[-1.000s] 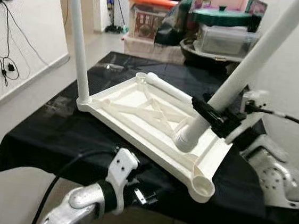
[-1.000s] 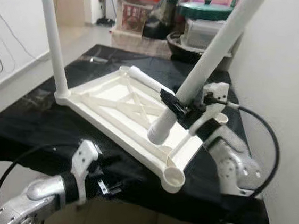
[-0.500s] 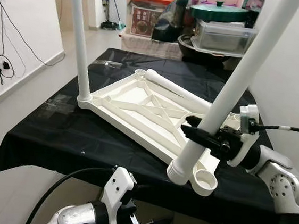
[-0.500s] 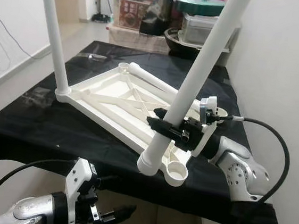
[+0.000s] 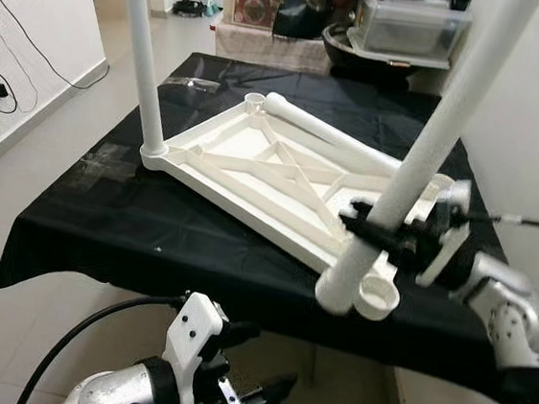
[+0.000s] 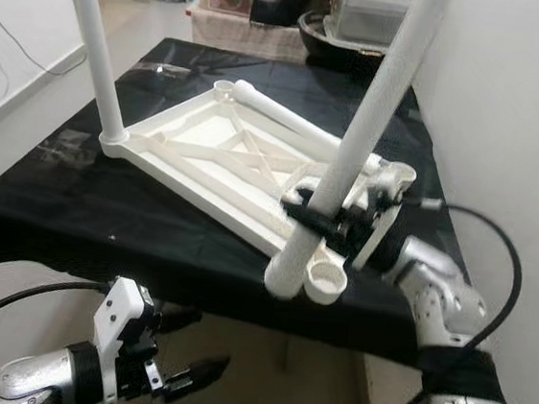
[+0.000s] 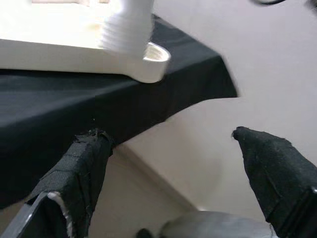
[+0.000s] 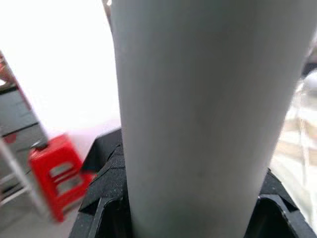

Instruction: Building children table

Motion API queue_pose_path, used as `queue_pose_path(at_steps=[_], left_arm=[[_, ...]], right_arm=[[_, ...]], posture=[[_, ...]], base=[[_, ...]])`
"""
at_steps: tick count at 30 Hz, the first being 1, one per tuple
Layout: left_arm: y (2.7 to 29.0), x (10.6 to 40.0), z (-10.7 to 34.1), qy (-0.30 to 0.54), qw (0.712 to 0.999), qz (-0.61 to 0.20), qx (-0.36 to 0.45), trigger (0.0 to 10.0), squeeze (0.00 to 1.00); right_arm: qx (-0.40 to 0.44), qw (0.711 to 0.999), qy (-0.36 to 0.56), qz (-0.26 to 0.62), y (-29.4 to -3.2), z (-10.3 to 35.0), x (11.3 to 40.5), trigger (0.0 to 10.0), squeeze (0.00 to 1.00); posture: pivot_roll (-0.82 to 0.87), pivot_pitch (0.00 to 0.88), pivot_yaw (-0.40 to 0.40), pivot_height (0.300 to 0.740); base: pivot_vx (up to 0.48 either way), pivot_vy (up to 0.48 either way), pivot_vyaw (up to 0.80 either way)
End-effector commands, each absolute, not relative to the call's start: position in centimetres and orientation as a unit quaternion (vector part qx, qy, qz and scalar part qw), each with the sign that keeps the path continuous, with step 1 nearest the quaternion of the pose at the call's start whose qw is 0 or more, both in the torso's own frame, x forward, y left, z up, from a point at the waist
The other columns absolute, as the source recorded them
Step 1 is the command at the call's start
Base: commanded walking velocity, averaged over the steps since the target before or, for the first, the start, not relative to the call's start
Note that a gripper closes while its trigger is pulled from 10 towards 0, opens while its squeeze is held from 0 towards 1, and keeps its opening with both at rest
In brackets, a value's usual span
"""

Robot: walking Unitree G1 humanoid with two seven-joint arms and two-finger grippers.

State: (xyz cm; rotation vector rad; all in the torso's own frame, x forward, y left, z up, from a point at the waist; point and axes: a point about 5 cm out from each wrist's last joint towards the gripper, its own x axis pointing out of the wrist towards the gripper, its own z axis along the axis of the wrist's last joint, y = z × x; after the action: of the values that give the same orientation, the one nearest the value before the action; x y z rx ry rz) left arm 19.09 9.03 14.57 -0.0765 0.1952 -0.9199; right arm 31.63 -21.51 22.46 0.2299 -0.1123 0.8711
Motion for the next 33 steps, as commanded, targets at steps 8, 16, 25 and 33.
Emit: queue_pose_path(at_steps=[8,16,25,33], left_arm=[[9.5,20.7,14.6,0.086,0.914,-0.396,-0.036,10.0,0.00],[9.4,21.6,14.7,0.077,0.921,-0.380,-0.034,10.0,0.00],[9.1,22.4,14.9,0.057,0.928,-0.368,-0.020,10.0,0.00],[9.4,23.3,14.8,0.049,0.937,-0.345,-0.001,10.0,0.00]], right_arm=[[0.110,0.909,-0.130,0.381,-20.2,25.7,32.2,10.0,0.00],[0.113,0.943,-0.182,0.253,-21.5,27.6,33.6,10.0,0.00],[0.099,0.964,-0.175,0.171,-22.9,26.7,34.1,10.0,0.00],[0.101,0.958,-0.174,0.206,-21.3,26.3,33.6,10.0,0.00]], posture=[[0.20,0.129,-0.022,0.740],[0.20,0.095,-0.027,0.740],[0.20,0.077,-0.033,0.740],[0.19,0.065,-0.034,0.740]], base=[[0.150,-0.090,0.00],[0.000,0.000,0.00],[0.000,0.000,-0.51],[0.000,-0.382,-0.10]])
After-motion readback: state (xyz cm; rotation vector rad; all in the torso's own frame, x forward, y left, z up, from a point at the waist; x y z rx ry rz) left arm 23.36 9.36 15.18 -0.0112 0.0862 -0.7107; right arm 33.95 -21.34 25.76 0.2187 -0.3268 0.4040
